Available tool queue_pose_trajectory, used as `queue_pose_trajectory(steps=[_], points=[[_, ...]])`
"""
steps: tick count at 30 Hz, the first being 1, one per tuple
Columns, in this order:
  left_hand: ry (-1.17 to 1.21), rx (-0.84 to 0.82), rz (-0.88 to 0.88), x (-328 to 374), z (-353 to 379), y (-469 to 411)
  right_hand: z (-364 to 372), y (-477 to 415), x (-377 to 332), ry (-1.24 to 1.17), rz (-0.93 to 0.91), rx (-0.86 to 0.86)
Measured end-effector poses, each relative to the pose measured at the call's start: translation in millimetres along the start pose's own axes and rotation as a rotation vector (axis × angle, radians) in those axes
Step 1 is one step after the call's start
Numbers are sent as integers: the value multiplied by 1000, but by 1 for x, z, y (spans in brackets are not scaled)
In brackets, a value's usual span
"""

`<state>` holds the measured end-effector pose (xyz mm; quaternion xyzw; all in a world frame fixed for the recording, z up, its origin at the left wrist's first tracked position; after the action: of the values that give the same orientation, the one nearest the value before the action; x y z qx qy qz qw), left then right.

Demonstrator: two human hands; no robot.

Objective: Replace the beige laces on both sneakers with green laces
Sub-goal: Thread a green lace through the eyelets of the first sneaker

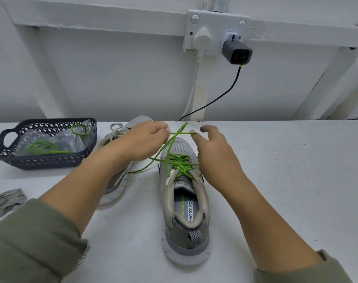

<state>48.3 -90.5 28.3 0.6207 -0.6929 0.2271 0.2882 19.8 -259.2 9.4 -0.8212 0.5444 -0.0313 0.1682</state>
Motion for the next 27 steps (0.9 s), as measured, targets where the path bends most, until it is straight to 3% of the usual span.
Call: queue_pose_trajectory(steps=[2,7,12,15,19,21,24,25,27], points=[[27,-33,-23,-2,1,0,2,-2,-8,28,8,-82],[52,-91,-17,3,0,5,9,-15,-13,-167,-1,-196],[103,-44,-9,5,-8,7,6,-15,-3,-400,-41,-70],[77,40,-39,-5,-15,3,4,-5,9,-867,44,-50],[65,94,-102,-30,-20,4,-15,4,31,-1901,323,137],[244,106,-192,-47,-21,5,-13,6,45,-2099,492,271],[567,164,-337,-54,-19,12,0,8,55,-1966,772,219],[643,175,-353,-52,-17,15,4,10,57,-1736,808,120],[605,225,-318,-45,-15,20,10,17,63,-908,684,-236]])
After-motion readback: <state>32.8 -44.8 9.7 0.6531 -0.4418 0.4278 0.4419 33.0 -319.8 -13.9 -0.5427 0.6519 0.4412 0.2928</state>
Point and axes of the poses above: each hand's wrist, its own y-axis away from the middle knuckle, its own z-axis out of the palm, x = y × z, the point moved 3 cm from there along -y, towards the middle knuckle, and after that the axes turned 9 degrees about -z, right-handed, at the moved point
